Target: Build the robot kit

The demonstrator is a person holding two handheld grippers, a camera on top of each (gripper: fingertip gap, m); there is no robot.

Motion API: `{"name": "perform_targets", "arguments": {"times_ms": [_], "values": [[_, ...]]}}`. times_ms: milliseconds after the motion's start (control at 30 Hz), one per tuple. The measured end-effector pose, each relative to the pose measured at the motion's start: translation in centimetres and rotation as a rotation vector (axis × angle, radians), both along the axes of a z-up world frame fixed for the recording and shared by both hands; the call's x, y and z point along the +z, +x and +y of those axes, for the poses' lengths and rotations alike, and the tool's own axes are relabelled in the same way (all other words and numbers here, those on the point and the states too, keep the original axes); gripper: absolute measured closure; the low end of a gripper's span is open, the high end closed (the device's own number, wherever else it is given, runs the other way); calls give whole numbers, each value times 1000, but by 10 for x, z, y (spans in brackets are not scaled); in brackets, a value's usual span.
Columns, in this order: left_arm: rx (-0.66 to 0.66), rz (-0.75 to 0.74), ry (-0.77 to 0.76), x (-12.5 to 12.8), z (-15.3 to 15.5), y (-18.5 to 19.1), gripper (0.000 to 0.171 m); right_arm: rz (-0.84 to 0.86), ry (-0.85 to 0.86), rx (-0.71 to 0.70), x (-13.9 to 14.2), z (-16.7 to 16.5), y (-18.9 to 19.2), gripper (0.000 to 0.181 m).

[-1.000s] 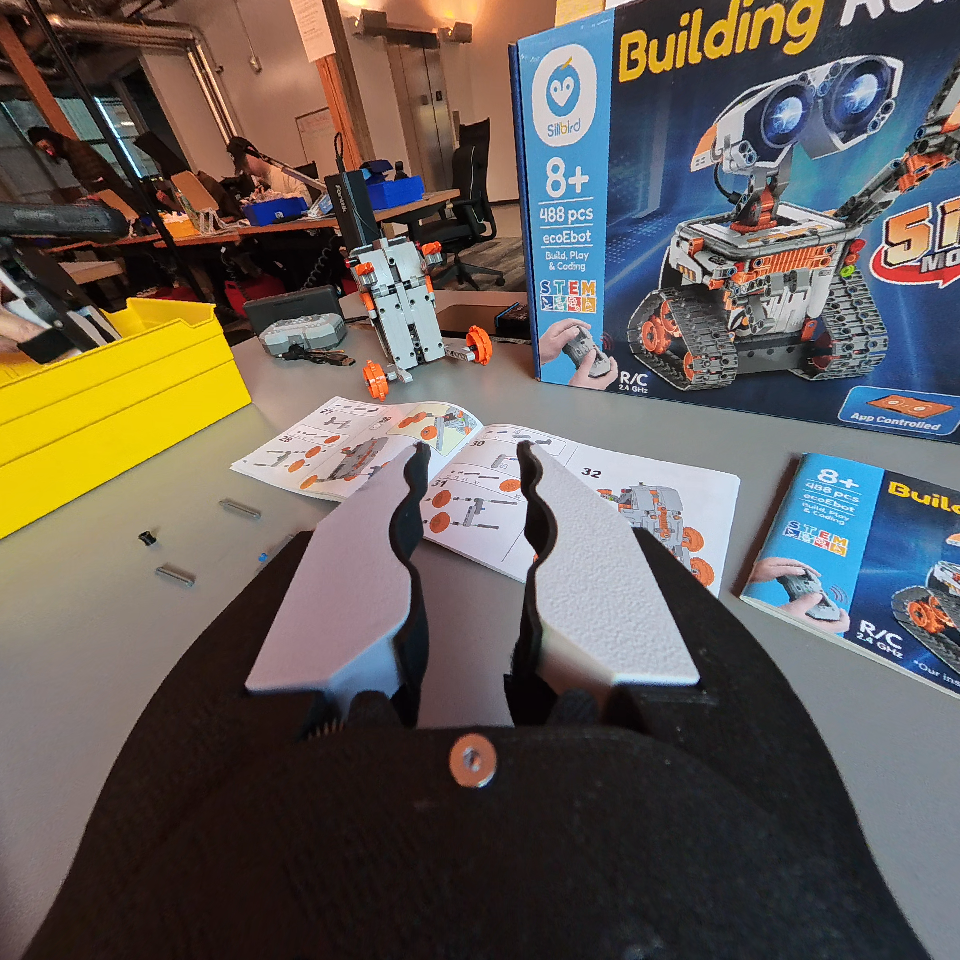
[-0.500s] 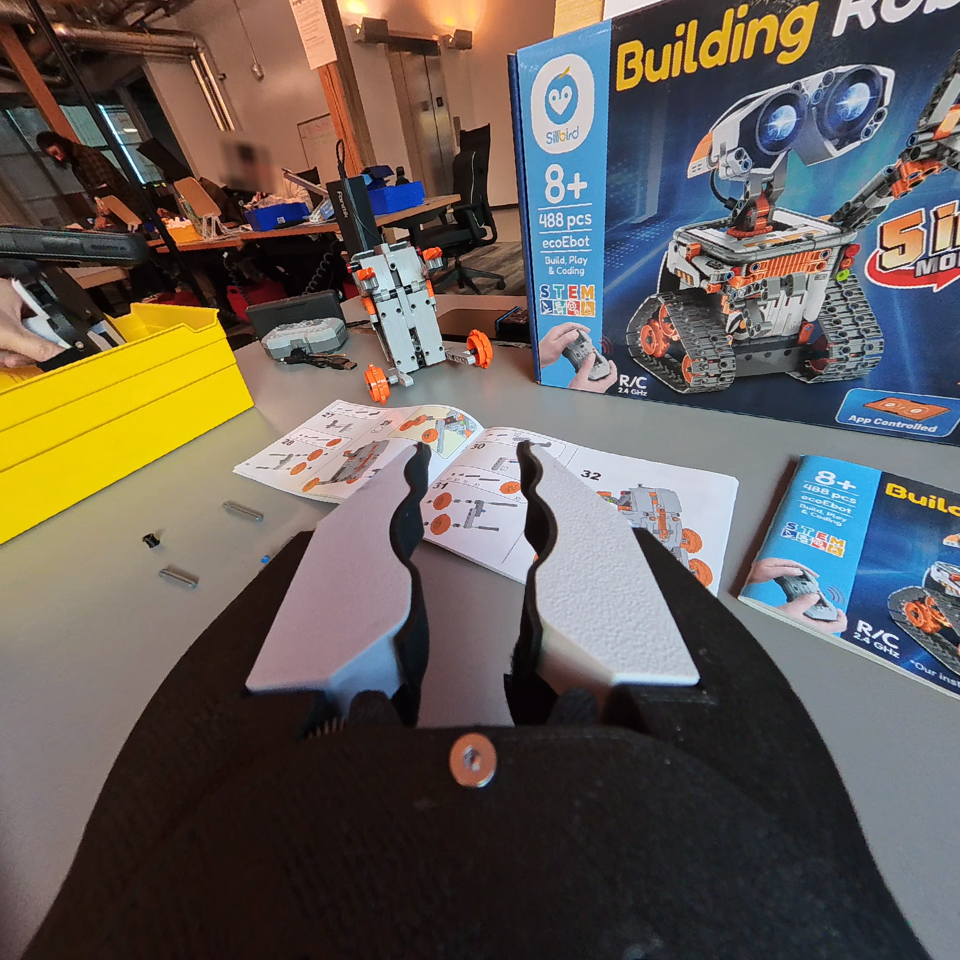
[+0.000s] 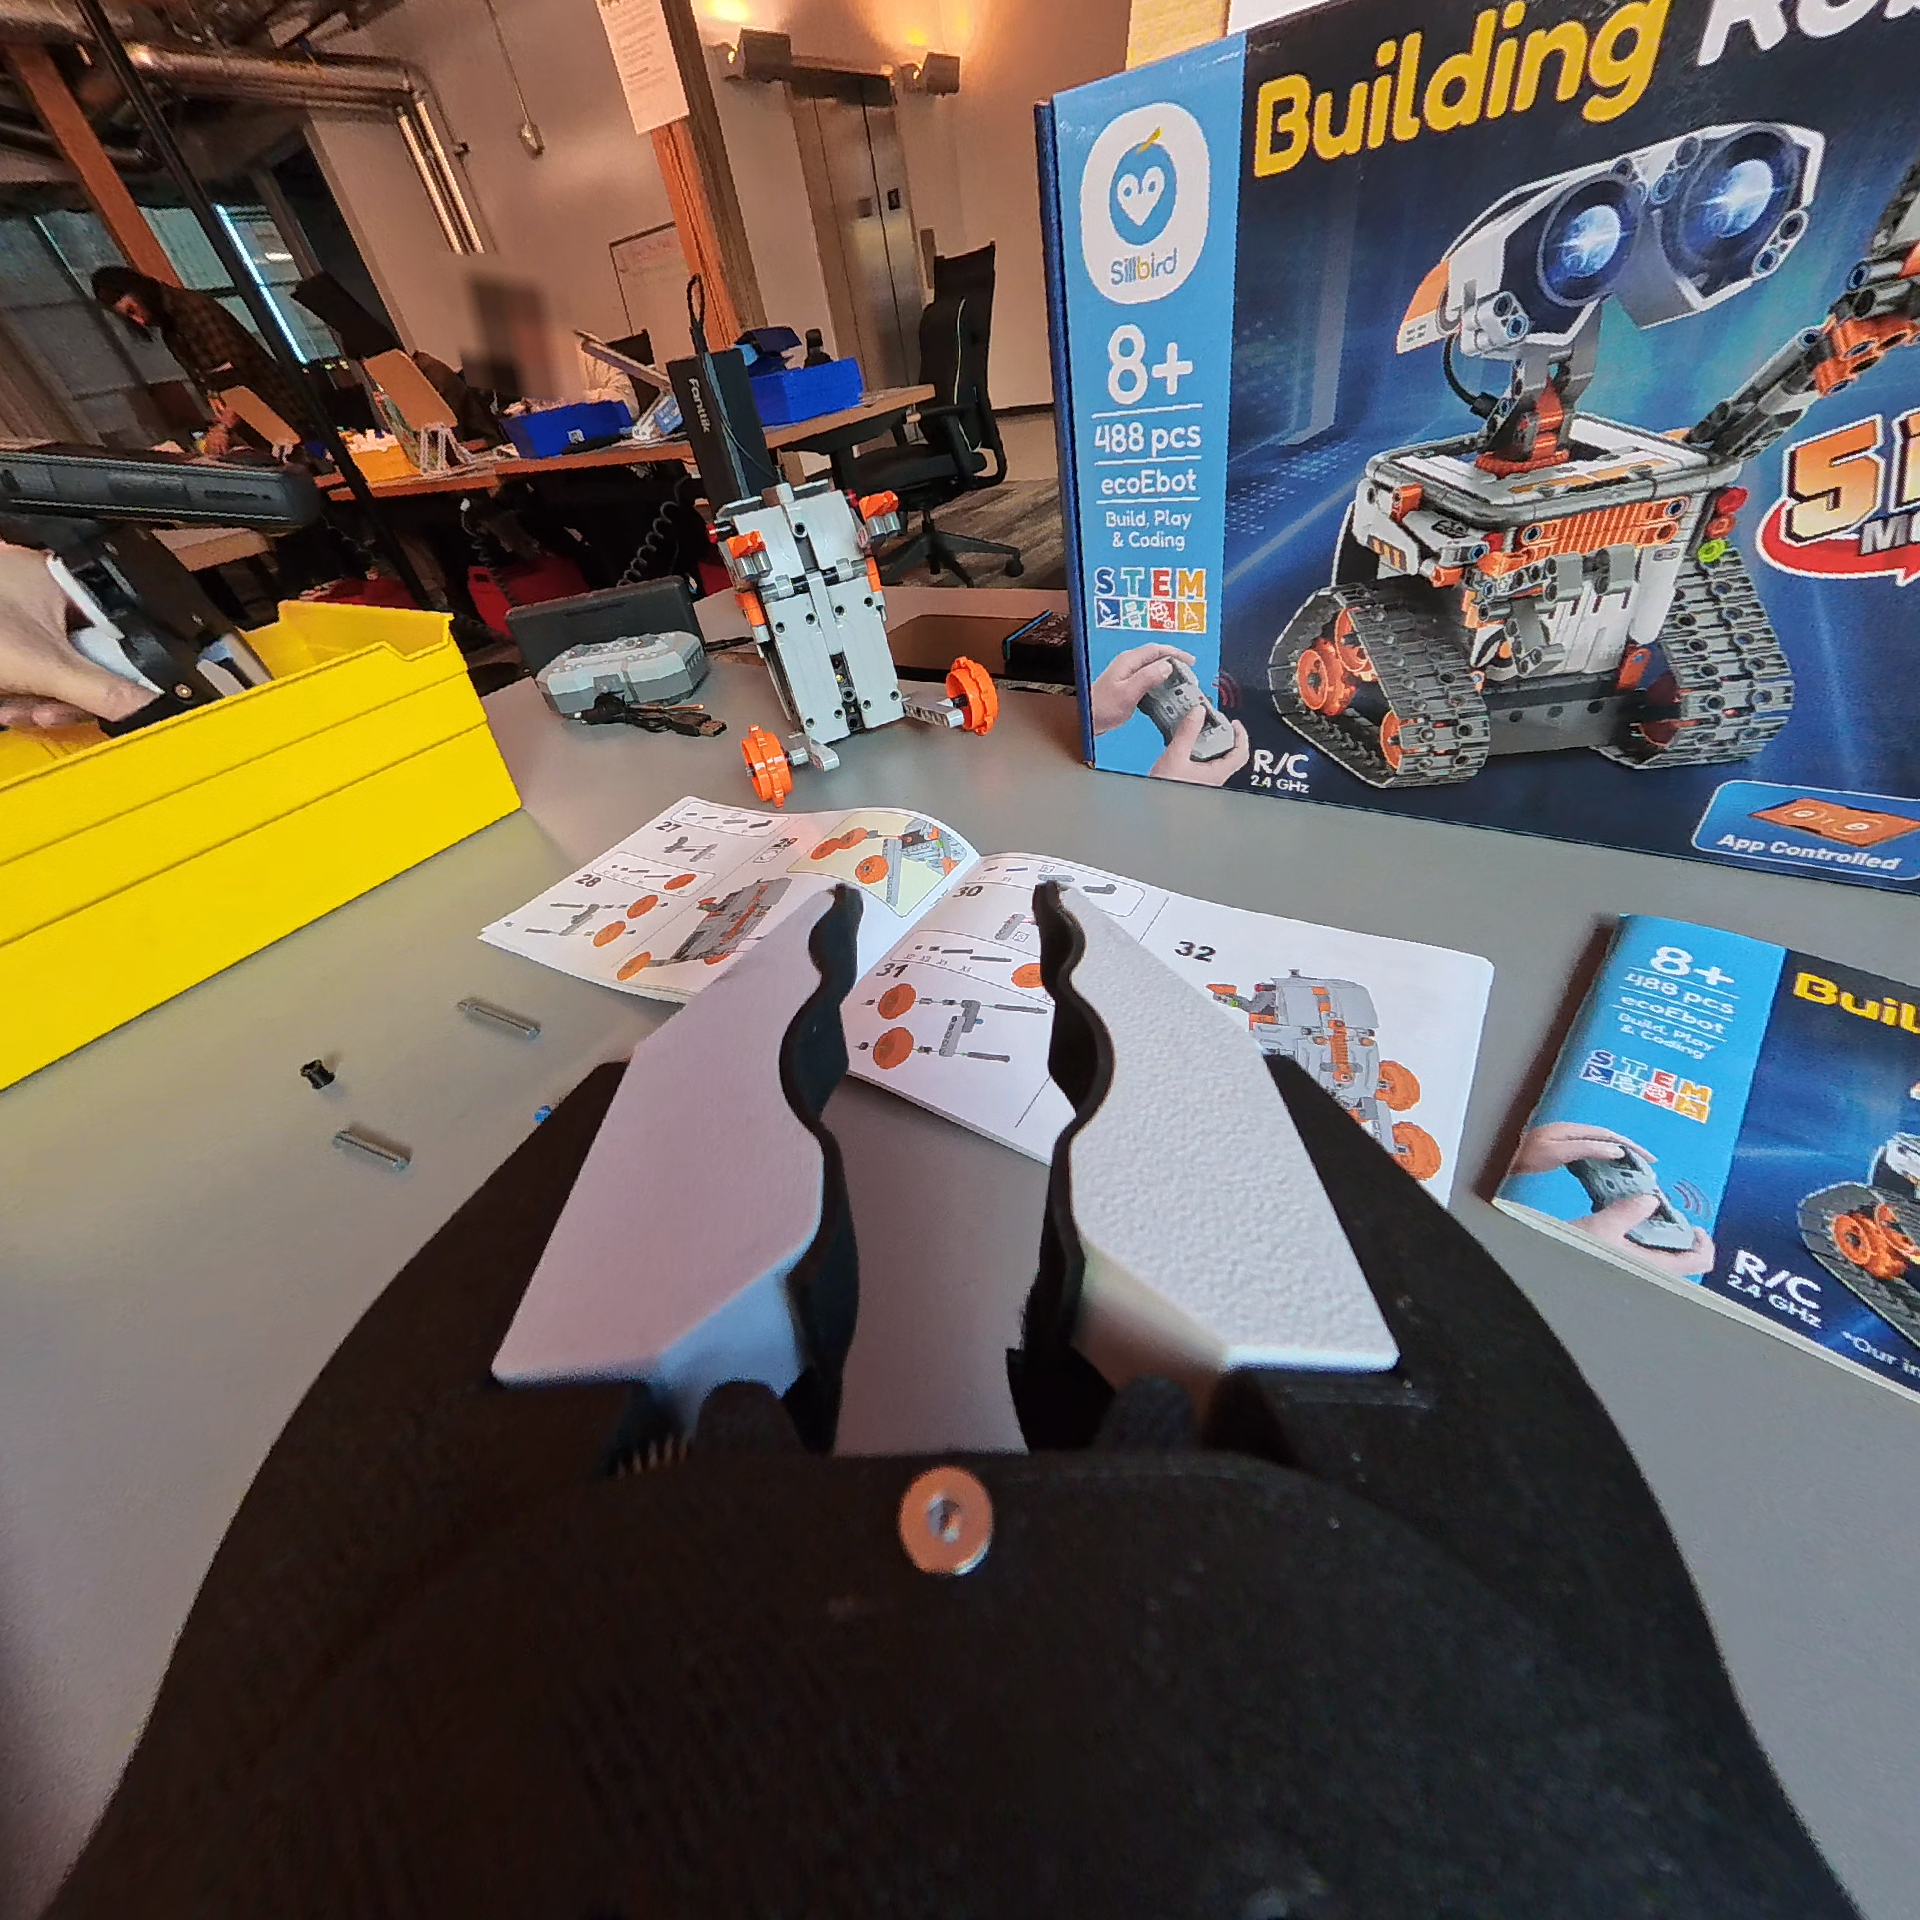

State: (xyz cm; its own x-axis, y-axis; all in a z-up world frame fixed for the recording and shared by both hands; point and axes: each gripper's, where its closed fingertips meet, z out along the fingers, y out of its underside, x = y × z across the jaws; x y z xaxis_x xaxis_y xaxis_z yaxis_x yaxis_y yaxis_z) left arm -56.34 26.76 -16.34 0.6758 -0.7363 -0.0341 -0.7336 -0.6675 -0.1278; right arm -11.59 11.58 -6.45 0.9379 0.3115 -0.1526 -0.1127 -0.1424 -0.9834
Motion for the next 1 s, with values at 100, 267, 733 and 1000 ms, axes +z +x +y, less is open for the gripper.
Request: {"name": "perform_targets", "arguments": {"times_ms": [100,267,733,1000], "values": [[-12,-1,-17,0,-2,0,168,-4,-2,1,0,0,0,147],[-18,-7,2,3,-2,-1,169,3,-1,-5,0,0,1,148],[-31,-104,-50,3,-12,3,160,-4,-15,4,-4,0,-1,149],[-32,-168,40,22,-10,5,154,-42,31,30,9,-6,-13,149]]}}
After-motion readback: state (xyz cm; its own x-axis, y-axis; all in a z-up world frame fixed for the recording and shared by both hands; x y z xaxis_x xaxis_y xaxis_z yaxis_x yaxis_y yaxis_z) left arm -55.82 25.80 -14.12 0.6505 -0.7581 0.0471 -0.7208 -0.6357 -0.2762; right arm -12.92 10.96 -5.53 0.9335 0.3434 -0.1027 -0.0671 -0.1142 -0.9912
